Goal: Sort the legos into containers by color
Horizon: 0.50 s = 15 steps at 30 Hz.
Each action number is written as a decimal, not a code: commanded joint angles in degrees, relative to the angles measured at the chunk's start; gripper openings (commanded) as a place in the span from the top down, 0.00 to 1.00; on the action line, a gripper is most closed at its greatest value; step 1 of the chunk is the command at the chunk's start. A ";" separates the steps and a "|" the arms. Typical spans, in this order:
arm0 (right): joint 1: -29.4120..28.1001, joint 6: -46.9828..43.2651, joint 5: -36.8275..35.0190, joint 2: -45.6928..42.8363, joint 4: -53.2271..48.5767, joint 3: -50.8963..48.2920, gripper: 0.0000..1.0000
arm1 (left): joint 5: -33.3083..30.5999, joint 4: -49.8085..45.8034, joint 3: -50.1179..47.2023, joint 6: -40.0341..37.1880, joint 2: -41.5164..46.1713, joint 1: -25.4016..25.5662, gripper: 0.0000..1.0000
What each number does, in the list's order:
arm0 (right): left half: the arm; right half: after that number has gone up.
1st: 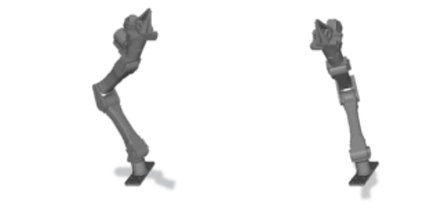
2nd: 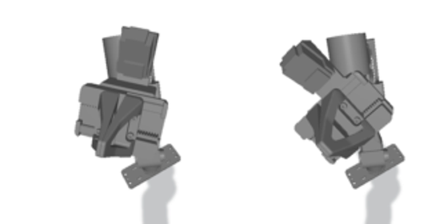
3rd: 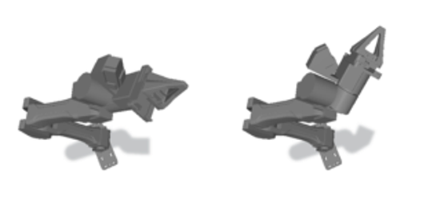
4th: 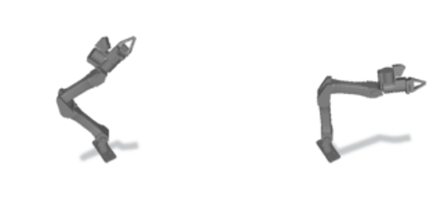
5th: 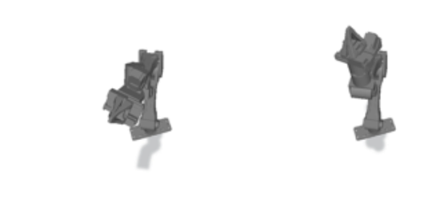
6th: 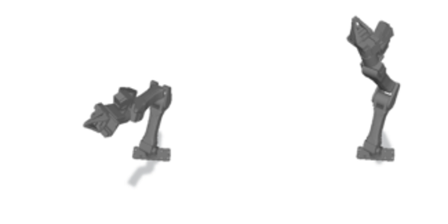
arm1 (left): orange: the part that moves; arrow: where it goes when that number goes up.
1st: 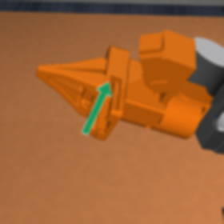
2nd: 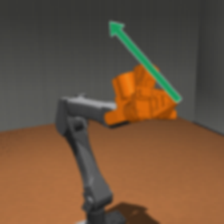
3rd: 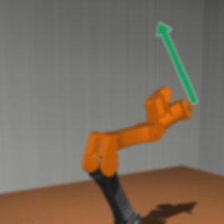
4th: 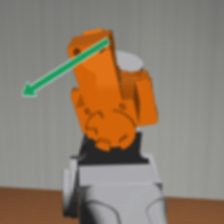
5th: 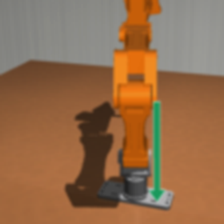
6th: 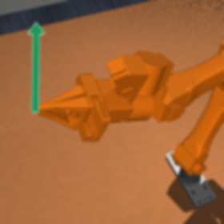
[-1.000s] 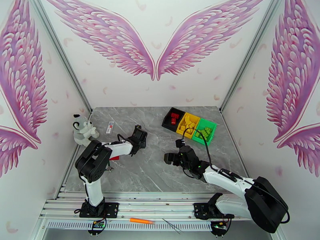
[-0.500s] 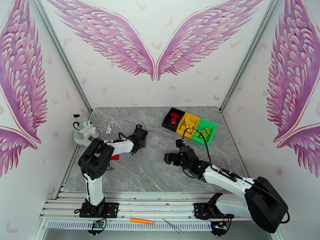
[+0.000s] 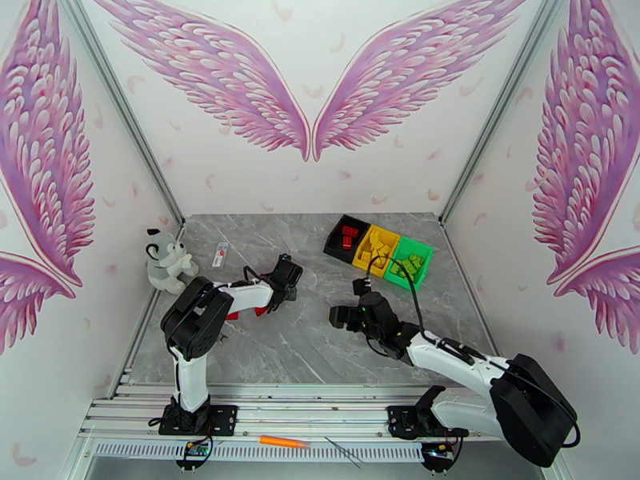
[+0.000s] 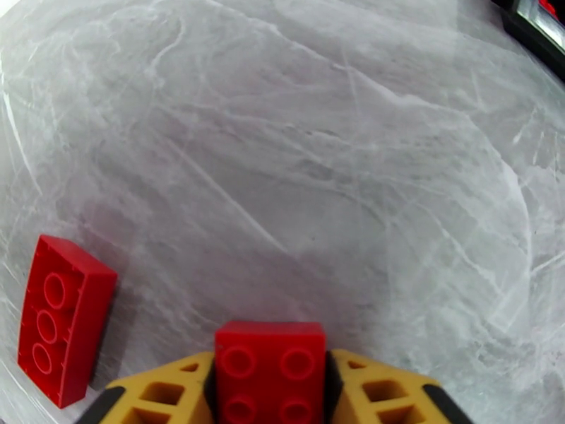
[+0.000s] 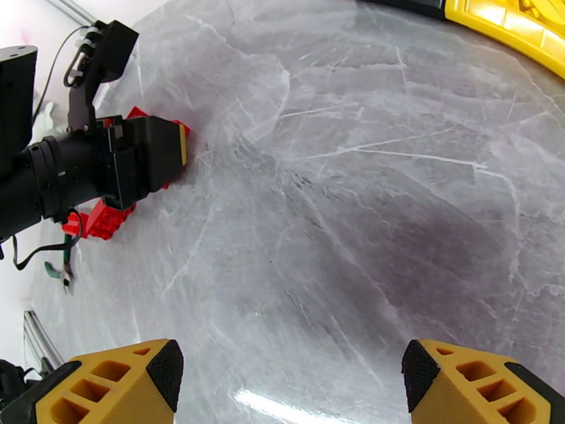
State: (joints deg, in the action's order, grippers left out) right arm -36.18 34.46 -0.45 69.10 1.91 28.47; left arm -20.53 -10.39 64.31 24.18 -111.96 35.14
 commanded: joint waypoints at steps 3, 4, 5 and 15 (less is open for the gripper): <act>-0.26 -1.32 -4.02 -4.02 -3.00 -1.15 0.11 | 2.53 -1.51 0.20 -0.62 3.38 1.12 0.67; -0.17 -1.54 -4.74 -4.83 -3.91 -1.11 0.11 | 4.66 -0.37 0.08 -0.84 4.20 1.08 0.67; 0.09 -1.75 -5.42 -5.71 -4.62 -1.12 0.11 | 7.30 1.37 0.07 -0.89 4.93 1.02 0.67; 4.99 0.26 -6.93 -15.40 -9.77 -4.04 0.08 | 24.87 11.39 15.56 1.41 -1.00 1.23 0.69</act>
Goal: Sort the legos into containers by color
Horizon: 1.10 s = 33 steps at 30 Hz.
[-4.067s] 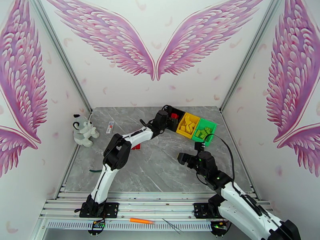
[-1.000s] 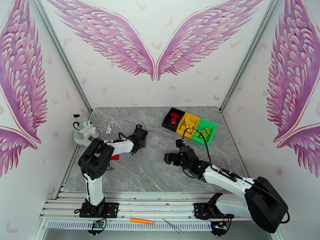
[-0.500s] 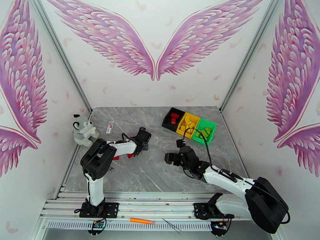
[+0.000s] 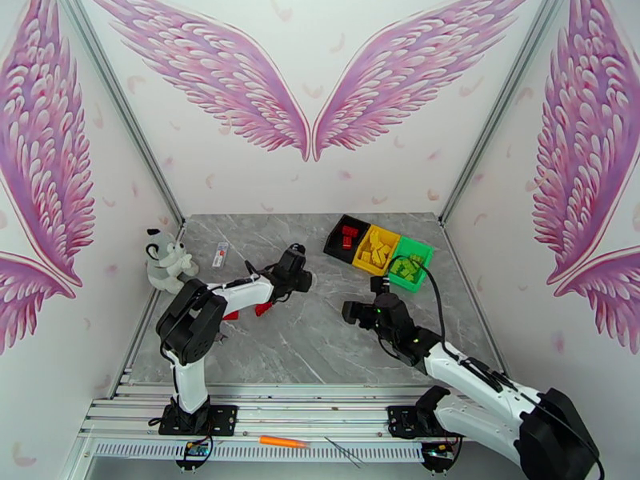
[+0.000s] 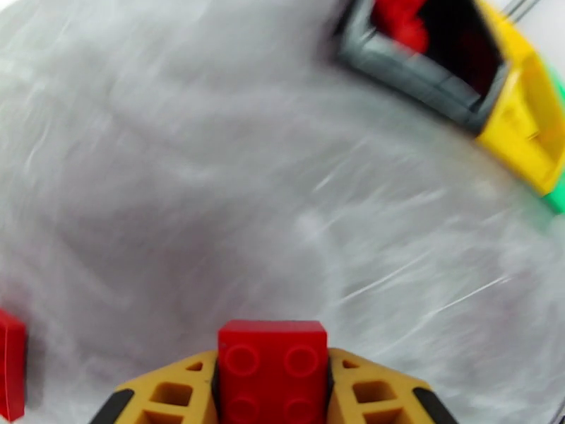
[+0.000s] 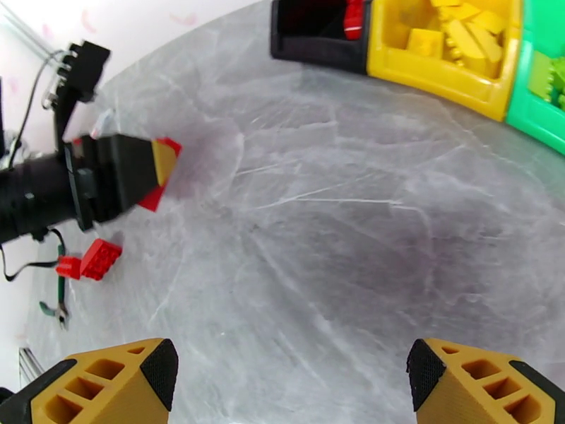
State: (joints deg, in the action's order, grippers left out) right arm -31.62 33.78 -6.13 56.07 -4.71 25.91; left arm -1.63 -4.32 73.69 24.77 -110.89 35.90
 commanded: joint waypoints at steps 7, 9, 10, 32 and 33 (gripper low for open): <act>0.55 2.08 -1.69 -10.39 -8.97 -3.12 0.07 | 7.52 4.84 25.58 0.90 -14.86 1.01 0.67; 0.54 2.30 -1.72 -12.67 -10.78 -3.49 0.07 | 7.64 4.74 31.17 0.13 -18.99 1.02 0.65; 0.50 2.31 -1.75 -13.59 -11.56 -3.50 0.07 | 7.66 4.31 33.92 -0.10 -20.85 1.06 0.64; 0.46 1.82 0.25 -16.28 -11.52 -5.59 0.07 | -5.73 13.30 25.23 -9.39 -13.49 4.69 0.24; 0.42 1.74 0.77 -15.43 -10.49 -5.61 0.07 | -7.22 14.08 21.14 -9.61 -10.71 5.05 0.23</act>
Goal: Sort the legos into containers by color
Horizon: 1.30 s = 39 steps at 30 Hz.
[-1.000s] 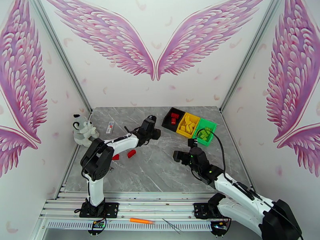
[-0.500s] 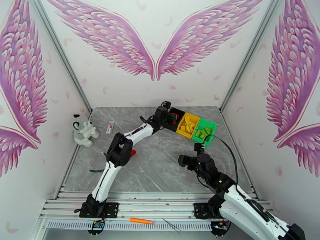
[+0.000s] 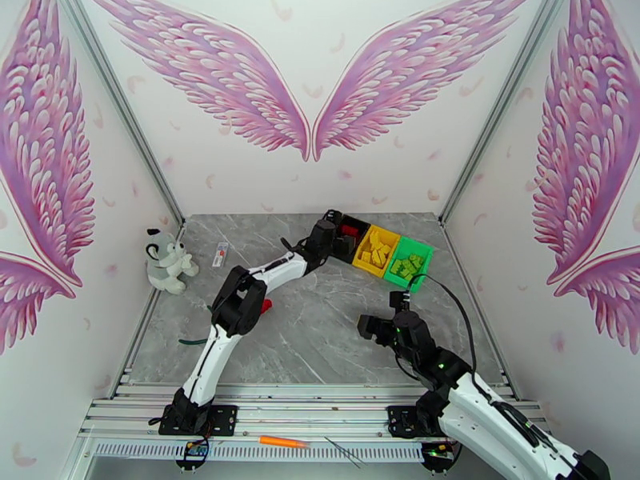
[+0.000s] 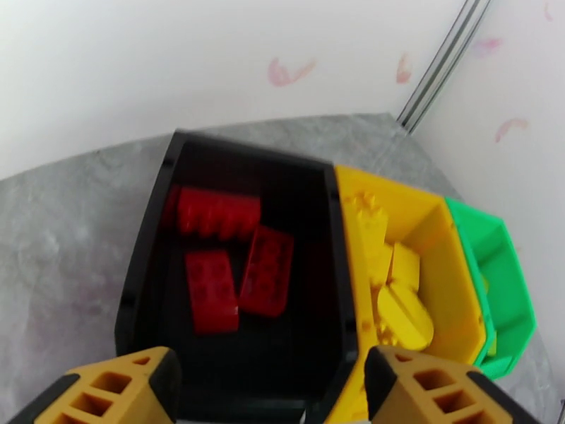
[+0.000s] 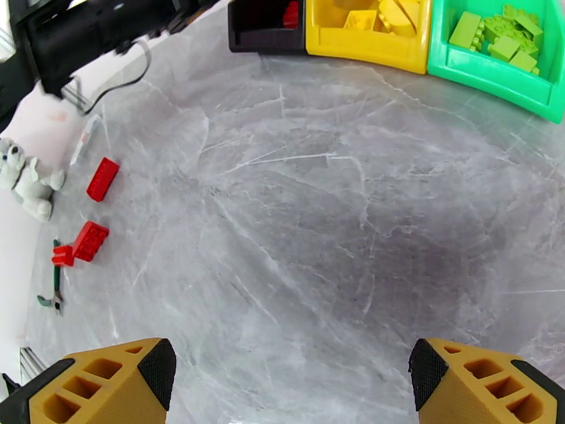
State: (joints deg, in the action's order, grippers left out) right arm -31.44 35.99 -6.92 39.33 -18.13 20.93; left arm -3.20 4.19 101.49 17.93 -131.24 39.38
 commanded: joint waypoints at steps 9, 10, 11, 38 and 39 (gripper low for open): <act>-0.83 -1.61 7.07 12.15 13.31 0.98 0.09 | -18.68 2.41 -36.80 0.31 29.30 2.11 0.16; -1.10 -1.76 7.36 13.37 14.00 1.40 0.09 | -19.75 1.46 -39.26 0.75 31.02 2.03 0.15; -1.40 -1.95 7.67 14.80 14.77 1.92 0.10 | -21.02 0.30 -42.04 1.40 32.99 2.06 0.13; -8.46 -2.26 7.77 28.09 18.62 8.83 0.11 | -20.29 -4.66 -67.47 11.56 42.93 -5.16 0.18; -8.48 -2.22 7.56 27.84 18.42 8.70 0.11 | -19.99 -4.44 -67.02 11.38 41.87 -5.42 0.20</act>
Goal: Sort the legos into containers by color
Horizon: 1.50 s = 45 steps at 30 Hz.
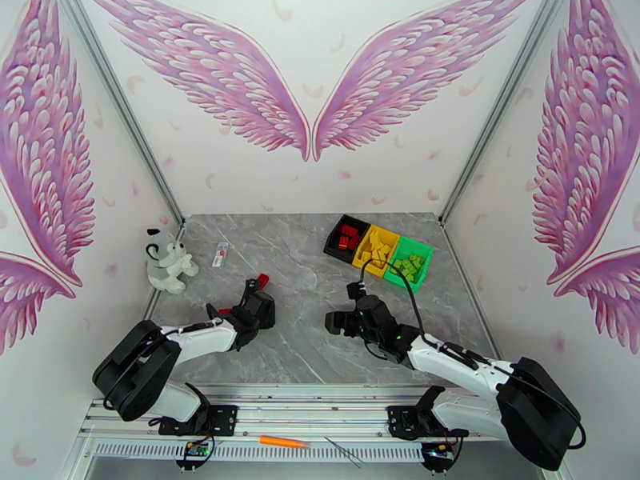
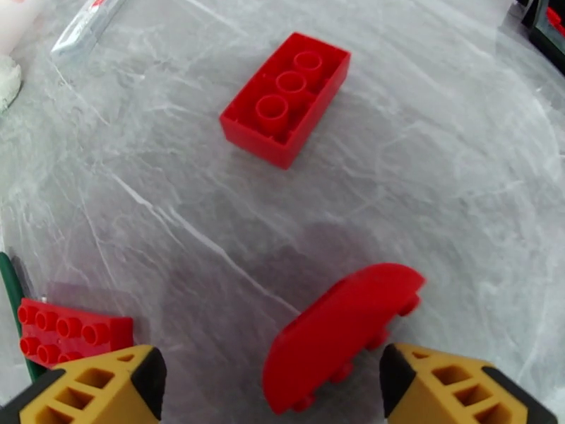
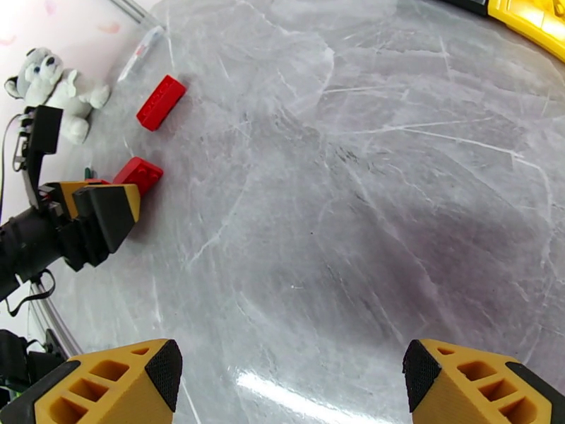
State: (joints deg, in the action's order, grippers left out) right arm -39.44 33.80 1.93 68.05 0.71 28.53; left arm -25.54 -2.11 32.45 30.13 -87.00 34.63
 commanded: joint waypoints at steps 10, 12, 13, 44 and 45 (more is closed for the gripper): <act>-0.54 0.04 -2.28 -1.58 -0.97 0.89 0.11 | 3.64 3.43 4.15 -2.39 -4.92 -1.32 0.37; -0.54 0.00 -2.32 -1.33 -0.80 0.79 0.11 | 3.94 3.21 4.75 -2.53 -5.12 -1.32 0.42; -0.55 0.10 -2.38 -1.19 -0.71 0.74 0.11 | 4.19 3.16 4.89 -2.56 -5.09 -1.25 0.44; 5.32 2.94 -13.00 -14.80 -11.37 -4.94 0.08 | 36.29 17.35 43.64 -1.68 -28.10 1.67 0.77; 5.34 3.09 -12.96 -15.77 -11.64 -5.37 0.08 | 36.33 18.23 46.29 -1.28 -30.16 1.70 0.77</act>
State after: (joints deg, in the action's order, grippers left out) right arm -34.50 35.38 -9.52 54.41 -8.25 24.64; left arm 7.40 12.19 73.08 27.73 -113.16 36.05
